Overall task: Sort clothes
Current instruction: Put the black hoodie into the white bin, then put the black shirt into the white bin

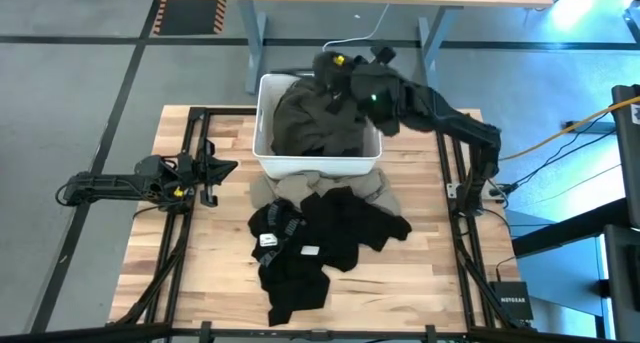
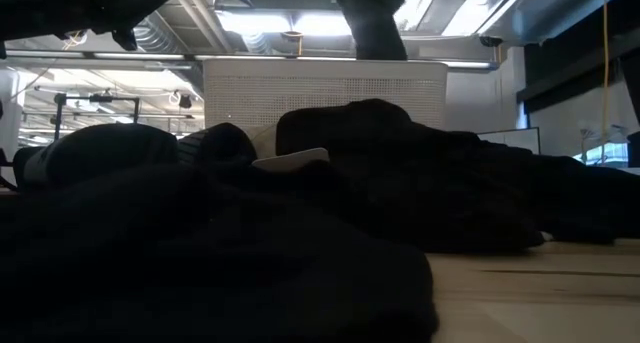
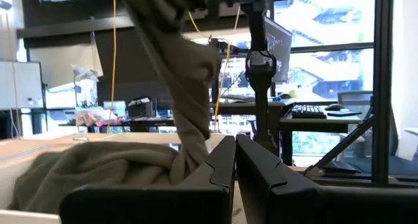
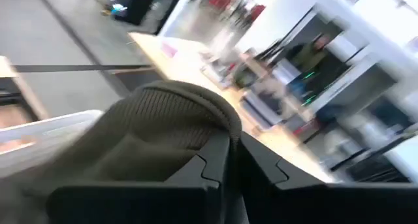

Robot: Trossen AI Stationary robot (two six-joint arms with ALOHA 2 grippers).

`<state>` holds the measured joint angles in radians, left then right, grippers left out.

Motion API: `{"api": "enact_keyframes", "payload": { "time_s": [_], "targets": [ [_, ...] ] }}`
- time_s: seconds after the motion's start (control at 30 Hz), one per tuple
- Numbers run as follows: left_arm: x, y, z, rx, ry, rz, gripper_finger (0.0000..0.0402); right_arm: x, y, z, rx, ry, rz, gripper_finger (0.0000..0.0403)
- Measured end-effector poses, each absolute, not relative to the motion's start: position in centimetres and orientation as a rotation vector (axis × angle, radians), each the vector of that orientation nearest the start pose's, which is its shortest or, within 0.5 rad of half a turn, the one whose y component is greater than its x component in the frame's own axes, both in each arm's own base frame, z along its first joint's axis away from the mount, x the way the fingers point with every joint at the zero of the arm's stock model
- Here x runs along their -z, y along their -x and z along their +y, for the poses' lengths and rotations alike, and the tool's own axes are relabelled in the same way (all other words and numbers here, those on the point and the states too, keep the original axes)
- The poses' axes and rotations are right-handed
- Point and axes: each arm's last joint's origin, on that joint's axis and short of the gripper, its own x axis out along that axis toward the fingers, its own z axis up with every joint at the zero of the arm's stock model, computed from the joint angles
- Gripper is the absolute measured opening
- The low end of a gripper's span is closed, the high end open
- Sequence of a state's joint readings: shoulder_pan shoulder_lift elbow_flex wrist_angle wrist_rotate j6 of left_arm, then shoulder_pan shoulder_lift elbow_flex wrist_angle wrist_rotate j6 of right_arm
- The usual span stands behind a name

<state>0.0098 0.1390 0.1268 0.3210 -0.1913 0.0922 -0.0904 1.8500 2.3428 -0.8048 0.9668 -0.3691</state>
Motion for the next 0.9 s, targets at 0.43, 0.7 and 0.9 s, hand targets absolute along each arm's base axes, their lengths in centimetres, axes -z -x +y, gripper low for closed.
{"api": "enact_keyframes", "payload": {
  "time_s": [0.43, 0.7, 0.9],
  "targets": [
    [-22.6, -9.6, 0.6, -0.206, -0.013, -0.296, 0.0008, -44.0, -34.8, -9.1, 0.737, 0.026, 0.858, 0.0158],
    [-22.3, -9.7, 0.7, -0.209, -0.014, -0.265, 0.0008, -46.7, -32.3, -6.1, 0.587, -0.096, 0.774, 0.0231],
    [-22.1, -9.7, 0.7, -0.211, -0.033, -0.244, 0.0008, -45.9, -32.5, 1.4, 0.349, -0.02, 0.864, 0.0233]
  ]
}}
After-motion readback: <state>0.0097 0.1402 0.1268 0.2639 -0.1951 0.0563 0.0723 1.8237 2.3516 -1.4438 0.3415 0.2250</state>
